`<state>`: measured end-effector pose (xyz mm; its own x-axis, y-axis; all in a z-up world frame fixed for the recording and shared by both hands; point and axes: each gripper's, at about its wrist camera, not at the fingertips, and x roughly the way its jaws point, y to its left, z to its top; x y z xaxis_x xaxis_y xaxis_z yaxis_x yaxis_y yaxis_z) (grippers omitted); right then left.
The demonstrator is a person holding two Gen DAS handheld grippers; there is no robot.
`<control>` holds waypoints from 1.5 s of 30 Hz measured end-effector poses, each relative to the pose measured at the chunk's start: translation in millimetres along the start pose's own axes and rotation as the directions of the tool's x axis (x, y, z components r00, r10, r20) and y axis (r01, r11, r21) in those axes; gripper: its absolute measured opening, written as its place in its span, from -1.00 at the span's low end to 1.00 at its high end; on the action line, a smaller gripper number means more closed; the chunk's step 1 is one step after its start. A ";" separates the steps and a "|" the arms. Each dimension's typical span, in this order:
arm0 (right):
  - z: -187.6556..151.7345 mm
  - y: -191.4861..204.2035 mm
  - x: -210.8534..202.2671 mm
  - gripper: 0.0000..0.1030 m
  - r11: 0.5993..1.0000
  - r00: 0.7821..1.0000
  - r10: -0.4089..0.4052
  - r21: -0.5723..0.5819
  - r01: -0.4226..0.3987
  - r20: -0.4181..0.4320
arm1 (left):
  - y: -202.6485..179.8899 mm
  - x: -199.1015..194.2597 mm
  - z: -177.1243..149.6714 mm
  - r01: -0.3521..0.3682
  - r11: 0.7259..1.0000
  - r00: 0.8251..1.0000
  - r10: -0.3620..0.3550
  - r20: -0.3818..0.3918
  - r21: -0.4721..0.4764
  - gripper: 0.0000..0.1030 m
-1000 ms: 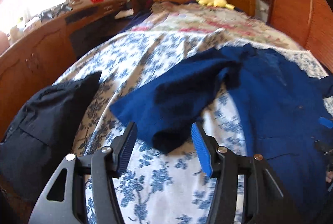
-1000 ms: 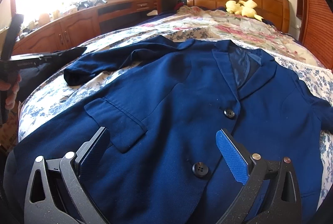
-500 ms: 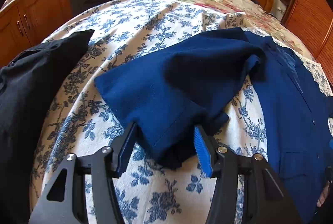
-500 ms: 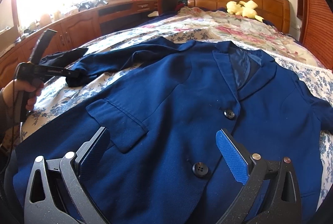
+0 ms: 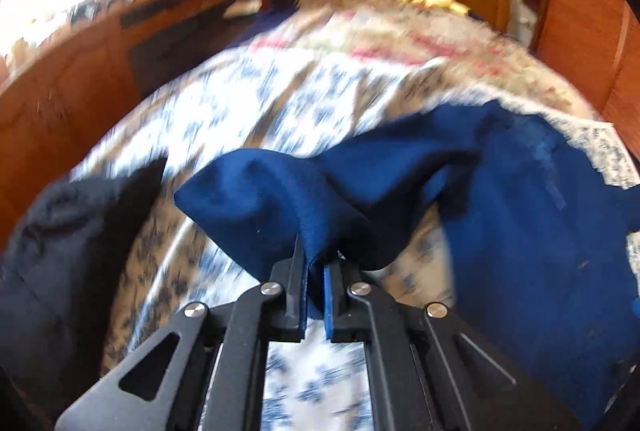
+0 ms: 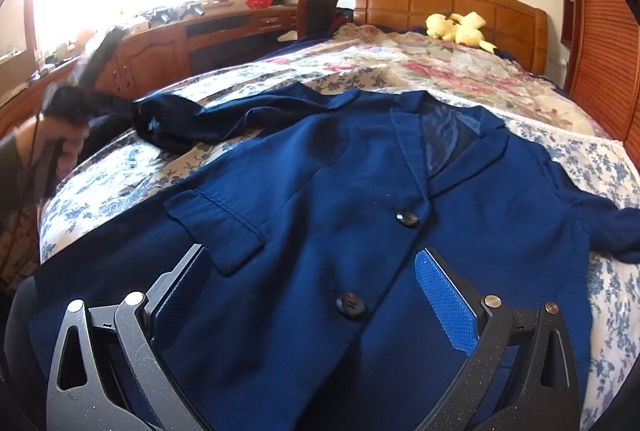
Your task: Fold large clothes
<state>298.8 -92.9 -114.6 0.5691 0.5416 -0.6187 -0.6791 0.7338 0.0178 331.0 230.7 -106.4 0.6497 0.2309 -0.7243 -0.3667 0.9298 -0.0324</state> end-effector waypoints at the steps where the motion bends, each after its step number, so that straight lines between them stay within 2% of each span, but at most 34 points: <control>1: -1.2 -3.6 -4.6 1.00 1.000 1.000 -0.006 0.004 0.006 0.004 | -15.2 -10.3 9.5 0.006 1.000 1.000 -0.007 0.025 0.029 -0.97; 5: -5.5 -18.9 -20.4 1.00 0.999 0.999 -0.029 0.025 0.029 0.020 | -76.4 -41.4 33.8 0.038 0.989 0.995 -0.051 0.088 0.140 -0.97; 10: -10.9 -36.4 -37.9 1.00 0.997 0.998 -0.059 0.050 0.057 0.035 | -148.0 -67.0 41.8 0.090 0.962 0.984 -0.125 0.125 0.257 -0.96; 13: -13.3 -45.3 -46.0 1.00 0.996 0.997 -0.064 0.065 0.061 0.041 | -182.4 -73.5 39.0 0.111 0.945 0.981 -0.153 0.117 0.308 -0.96; 16: -17.4 -52.3 -51.2 1.00 0.996 0.997 -0.066 0.071 0.063 0.042 | -199.5 -78.6 28.7 0.134 0.938 0.981 -0.170 0.089 0.319 -0.90; 18: -20.3 -56.3 -52.7 1.00 0.996 0.997 -0.064 0.071 0.061 0.040 | -206.4 -78.7 20.3 0.148 0.933 0.982 -0.178 0.064 0.330 -0.83; 19: -21.4 -57.2 -52.7 1.00 0.996 0.997 -0.063 0.071 0.060 0.037 | -208.5 -80.9 14.0 0.156 0.929 0.981 -0.185 0.055 0.336 -0.72; 20: -22.4 -58.7 -52.2 1.00 0.996 0.998 -0.061 0.072 0.058 0.034 | -207.9 -82.8 7.9 0.167 0.925 0.980 -0.194 0.047 0.340 -0.53; 22: -22.9 -59.9 -50.0 1.00 0.996 0.998 -0.057 0.073 0.055 0.026 | -208.0 -90.2 -4.0 0.181 0.920 0.976 -0.211 0.050 0.348 -0.31; 23: -22.2 -60.1 -48.4 1.00 0.996 0.998 -0.055 0.074 0.053 0.024 | -207.5 -94.8 -10.4 0.186 0.916 0.974 -0.219 0.054 0.356 -0.27; 26: -20.8 -58.8 -44.1 1.00 0.996 0.999 -0.050 0.075 0.048 0.020 | -206.2 -104.4 -23.2 0.187 0.907 0.973 -0.225 0.058 0.377 -0.23; 30: -16.4 -52.5 -38.8 1.00 0.996 0.999 -0.050 0.068 0.049 0.020 | -188.8 -114.2 -37.1 0.202 0.918 0.967 -0.242 0.080 0.341 -0.23; 39: -14.6 -32.0 -17.6 0.99 0.998 0.999 -0.053 0.035 0.052 0.011 | -126.5 -110.9 -69.8 0.209 0.939 0.959 -0.251 0.131 0.272 -0.23; 45: -1.7 -21.1 -11.9 0.88 0.999 0.999 -0.036 0.028 0.036 0.021 | -85.8 -113.4 -86.4 0.212 0.951 0.956 -0.250 0.155 0.226 -0.23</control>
<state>305.6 -115.6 -109.0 0.6030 0.5231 -0.6023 -0.6449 0.7641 0.0179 231.3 100.0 -81.0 0.8157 0.0330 -0.5775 -0.0604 0.9978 -0.0283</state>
